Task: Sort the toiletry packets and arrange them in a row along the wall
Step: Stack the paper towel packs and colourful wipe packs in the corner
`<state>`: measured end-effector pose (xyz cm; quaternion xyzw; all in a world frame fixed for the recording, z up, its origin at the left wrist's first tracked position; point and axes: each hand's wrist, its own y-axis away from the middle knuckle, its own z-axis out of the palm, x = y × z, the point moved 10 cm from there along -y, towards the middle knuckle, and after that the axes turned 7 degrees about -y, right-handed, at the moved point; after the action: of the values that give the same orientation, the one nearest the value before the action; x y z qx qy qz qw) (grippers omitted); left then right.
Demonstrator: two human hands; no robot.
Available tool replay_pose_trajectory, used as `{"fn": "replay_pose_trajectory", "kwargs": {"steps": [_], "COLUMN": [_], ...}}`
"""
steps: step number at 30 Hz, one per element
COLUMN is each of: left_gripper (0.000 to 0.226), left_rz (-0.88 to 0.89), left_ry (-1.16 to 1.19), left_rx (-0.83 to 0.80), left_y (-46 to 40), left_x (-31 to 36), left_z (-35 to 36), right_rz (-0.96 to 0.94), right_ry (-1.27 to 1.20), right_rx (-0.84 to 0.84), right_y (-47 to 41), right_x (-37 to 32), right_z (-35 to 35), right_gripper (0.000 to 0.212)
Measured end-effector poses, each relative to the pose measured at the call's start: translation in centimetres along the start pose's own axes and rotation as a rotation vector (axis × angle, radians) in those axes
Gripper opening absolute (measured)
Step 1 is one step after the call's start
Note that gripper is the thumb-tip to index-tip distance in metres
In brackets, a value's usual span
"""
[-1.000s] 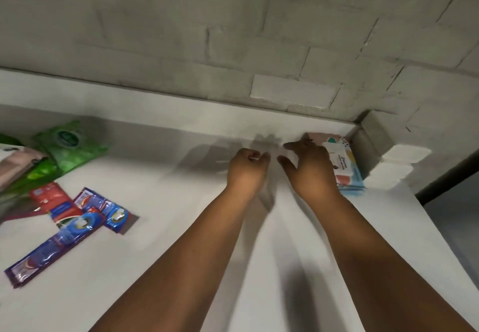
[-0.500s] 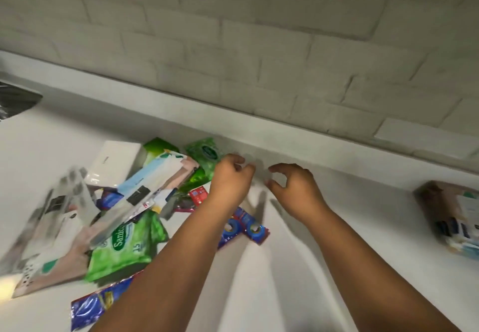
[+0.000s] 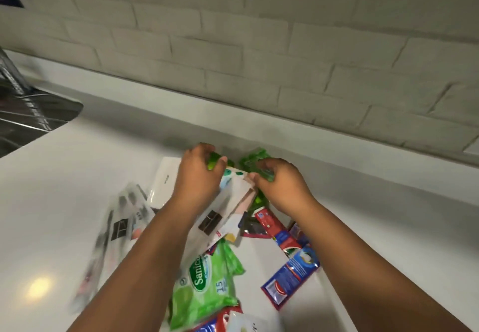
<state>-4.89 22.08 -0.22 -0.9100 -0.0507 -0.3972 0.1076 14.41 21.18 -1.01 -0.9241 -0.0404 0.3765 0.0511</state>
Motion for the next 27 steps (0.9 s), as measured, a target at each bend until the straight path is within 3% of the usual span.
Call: {"fn": "replay_pose_trajectory", "kwargs": {"steps": [3, 6, 11, 17, 22, 27], "left_gripper": [0.042, 0.049, 0.055, 0.045, 0.04, 0.031], "left_rz": [-0.029, -0.182, -0.252, -0.238, -0.218, -0.153], "left_ry": [-0.204, -0.312, -0.265, -0.257, -0.2, -0.059], "left_rx": [0.113, 0.095, -0.002, -0.032, -0.014, 0.111], "left_y": [-1.0, -1.3, -1.8, -2.2, -2.2, -2.3], "left_x": [-3.6, -7.6, -10.9, -11.5, -11.1, -8.3], "left_z": [-3.2, -4.8, -4.3, -4.1, -4.8, -6.9], "right_rz": [-0.037, -0.04, -0.004, 0.065, 0.082, 0.013], "right_ry": [-0.019, 0.017, 0.208, 0.345, 0.342, 0.179], "right_rx": [-0.022, -0.09, -0.122, -0.102, -0.012, 0.119], "right_y": [-1.5, -2.9, -3.8, -4.0, -3.8, -3.2], "right_x": [-2.8, -4.7, -6.3, -6.8, -7.2, -8.0], "right_z": [2.4, 5.7, 9.8, 11.1, 10.7, 8.2], "right_gripper": [0.039, 0.041, 0.036, 0.048, 0.049, 0.041]}}
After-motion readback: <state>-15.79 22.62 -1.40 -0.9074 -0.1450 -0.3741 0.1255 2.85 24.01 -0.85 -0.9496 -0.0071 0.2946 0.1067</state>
